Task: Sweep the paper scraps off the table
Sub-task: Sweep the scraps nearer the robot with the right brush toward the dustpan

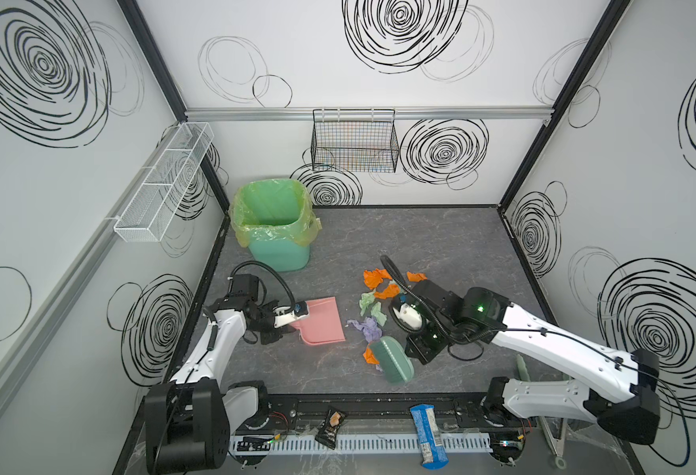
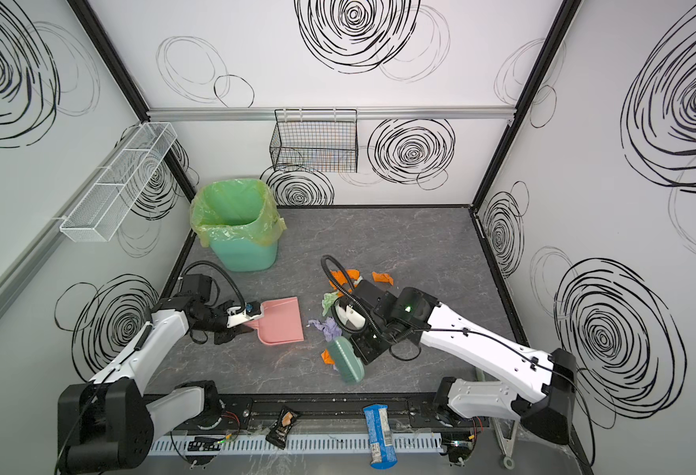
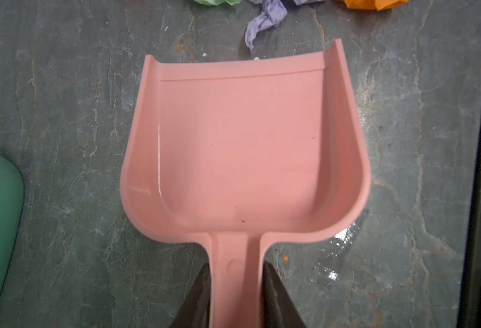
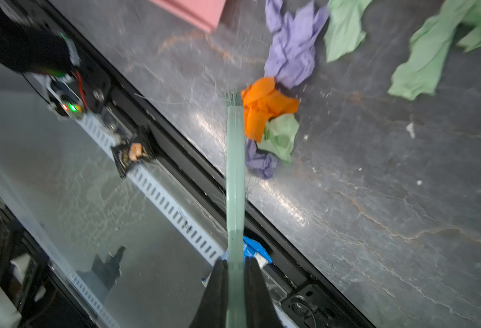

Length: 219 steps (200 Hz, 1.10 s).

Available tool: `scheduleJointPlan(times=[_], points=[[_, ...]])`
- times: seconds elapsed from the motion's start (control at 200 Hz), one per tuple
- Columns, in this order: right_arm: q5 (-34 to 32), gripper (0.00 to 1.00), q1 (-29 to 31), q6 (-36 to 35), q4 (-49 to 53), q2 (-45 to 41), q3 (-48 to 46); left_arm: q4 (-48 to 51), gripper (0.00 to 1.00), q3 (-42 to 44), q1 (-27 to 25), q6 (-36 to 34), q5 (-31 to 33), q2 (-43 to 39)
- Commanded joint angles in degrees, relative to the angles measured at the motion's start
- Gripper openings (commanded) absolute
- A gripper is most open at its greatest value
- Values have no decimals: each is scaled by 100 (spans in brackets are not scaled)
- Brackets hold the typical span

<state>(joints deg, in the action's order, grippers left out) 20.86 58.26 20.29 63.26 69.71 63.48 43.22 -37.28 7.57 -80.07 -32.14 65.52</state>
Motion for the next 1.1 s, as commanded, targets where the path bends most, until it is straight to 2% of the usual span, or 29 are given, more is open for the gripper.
scheduleJointPlan(times=[0.0, 0.165, 0.305, 0.685, 0.921, 1.091], points=[[54, 0, 157, -625, 13, 76, 50, 201, 0, -106, 34, 3, -170, -74], [-774, 0, 142, -789, -73, 363, 298, 206, 0, -85, 36, -4, -126, -148], [-1494, 0, 69, -631, -84, 806, 341, 204, 0, -121, 34, 18, -156, -108], [-2004, 0, -626, -411, -176, 1161, 616, 143, 0, -52, 42, -3, -195, -68], [-1752, 0, -467, -602, -546, 1022, 814, -78, 0, -2, 25, 220, -37, 25], [-1934, 0, -513, -706, -201, 769, 1555, -322, 0, 65, 29, 282, 250, 146]])
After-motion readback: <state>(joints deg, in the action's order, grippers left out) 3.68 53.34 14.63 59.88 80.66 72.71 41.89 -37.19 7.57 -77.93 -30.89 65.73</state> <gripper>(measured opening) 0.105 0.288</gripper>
